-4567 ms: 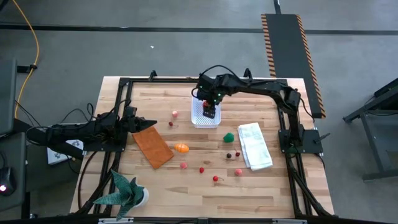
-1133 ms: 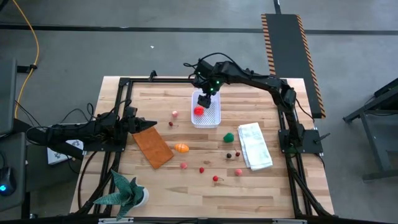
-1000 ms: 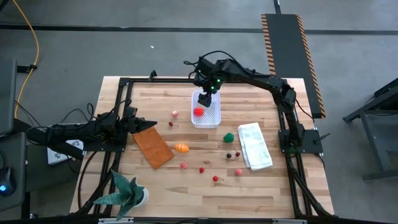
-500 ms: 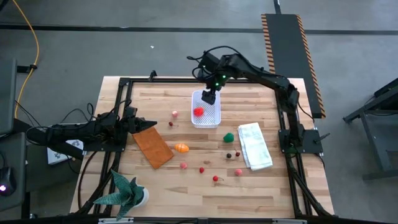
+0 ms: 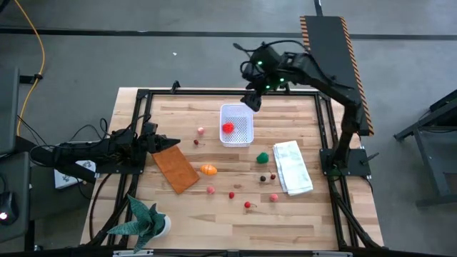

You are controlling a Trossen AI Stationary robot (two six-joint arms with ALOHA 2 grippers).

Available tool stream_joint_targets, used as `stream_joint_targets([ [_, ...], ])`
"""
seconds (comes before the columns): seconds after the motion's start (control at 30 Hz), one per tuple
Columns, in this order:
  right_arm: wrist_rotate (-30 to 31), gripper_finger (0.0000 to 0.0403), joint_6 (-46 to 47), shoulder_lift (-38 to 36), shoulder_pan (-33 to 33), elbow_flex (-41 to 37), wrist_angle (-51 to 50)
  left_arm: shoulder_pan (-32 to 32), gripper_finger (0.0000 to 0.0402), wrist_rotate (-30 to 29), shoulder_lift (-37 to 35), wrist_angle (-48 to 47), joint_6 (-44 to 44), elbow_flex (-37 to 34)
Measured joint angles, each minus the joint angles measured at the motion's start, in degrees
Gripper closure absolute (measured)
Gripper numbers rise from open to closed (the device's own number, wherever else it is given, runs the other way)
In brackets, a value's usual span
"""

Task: Pick and placing Produce into tupperware
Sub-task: Put the bell pepper into the white bin

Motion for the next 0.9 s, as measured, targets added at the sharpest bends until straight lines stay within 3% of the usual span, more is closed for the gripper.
stream_joint_targets([
  [0.53,9.19,0.0121,3.02,-12.72,-0.26,-0.02,-3.30,0.01,0.0401,-0.02,-0.01,0.01,-0.02,0.00],
  [0.9,11.24,0.0121,7.26,-20.83,-0.18,-0.11,-6.35,0.02,0.0401,-0.02,0.00,0.02,-0.02,0.00],
])
